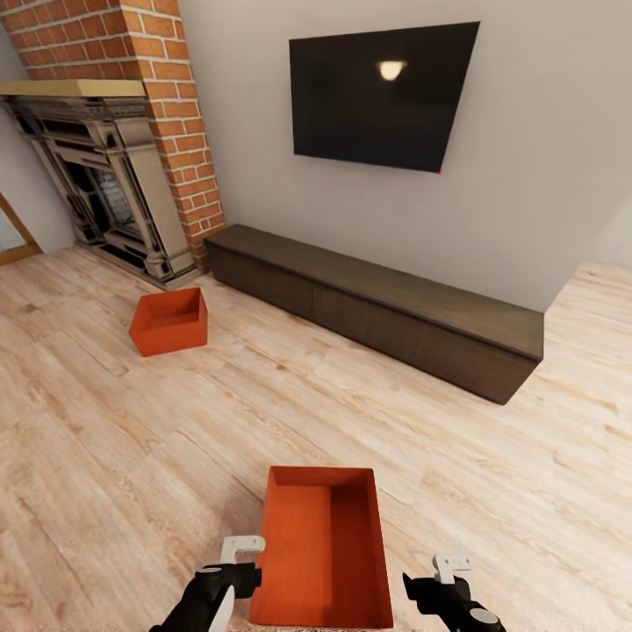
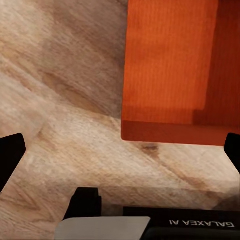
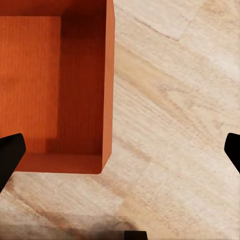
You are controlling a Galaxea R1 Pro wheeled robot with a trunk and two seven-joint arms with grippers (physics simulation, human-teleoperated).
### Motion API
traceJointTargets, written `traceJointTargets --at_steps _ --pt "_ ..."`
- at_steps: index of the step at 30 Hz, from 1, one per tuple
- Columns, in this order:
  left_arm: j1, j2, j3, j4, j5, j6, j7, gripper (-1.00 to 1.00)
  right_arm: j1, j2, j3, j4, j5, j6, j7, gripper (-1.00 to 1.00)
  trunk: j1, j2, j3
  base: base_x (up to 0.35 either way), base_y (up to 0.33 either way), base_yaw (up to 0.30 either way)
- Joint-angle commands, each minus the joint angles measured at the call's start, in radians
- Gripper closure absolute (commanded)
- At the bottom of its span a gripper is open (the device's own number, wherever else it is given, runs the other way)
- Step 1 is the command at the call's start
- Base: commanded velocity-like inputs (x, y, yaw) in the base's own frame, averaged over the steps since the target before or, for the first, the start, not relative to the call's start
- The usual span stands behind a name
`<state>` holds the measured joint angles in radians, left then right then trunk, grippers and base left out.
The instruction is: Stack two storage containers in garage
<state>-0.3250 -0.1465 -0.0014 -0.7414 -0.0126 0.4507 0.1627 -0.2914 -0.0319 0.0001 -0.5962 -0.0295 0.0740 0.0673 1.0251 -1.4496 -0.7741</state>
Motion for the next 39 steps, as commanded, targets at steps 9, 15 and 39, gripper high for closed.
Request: traceJointTargets --at_steps 9,15,39 --pt "0.000 -0.005 0.000 -0.001 0.001 0.005 0.002 -1.00 0.000 0.000 0.000 -0.002 -0.003 0.006 0.003 -1.00 0.000 0.000 -0.015 0.000 0.000 0.000" --pt "0.000 -0.005 -0.001 -0.001 0.002 0.005 0.003 -1.00 0.000 0.000 0.000 -0.002 -0.003 0.006 0.003 -1.00 0.000 0.000 -0.025 0.000 0.000 0.000" --pt "0.000 -0.005 -0.002 -0.002 0.000 0.005 0.003 -1.00 0.000 0.000 0.000 -0.002 -0.003 0.006 0.003 -1.00 0.000 0.000 -0.038 0.000 0.000 -0.054"
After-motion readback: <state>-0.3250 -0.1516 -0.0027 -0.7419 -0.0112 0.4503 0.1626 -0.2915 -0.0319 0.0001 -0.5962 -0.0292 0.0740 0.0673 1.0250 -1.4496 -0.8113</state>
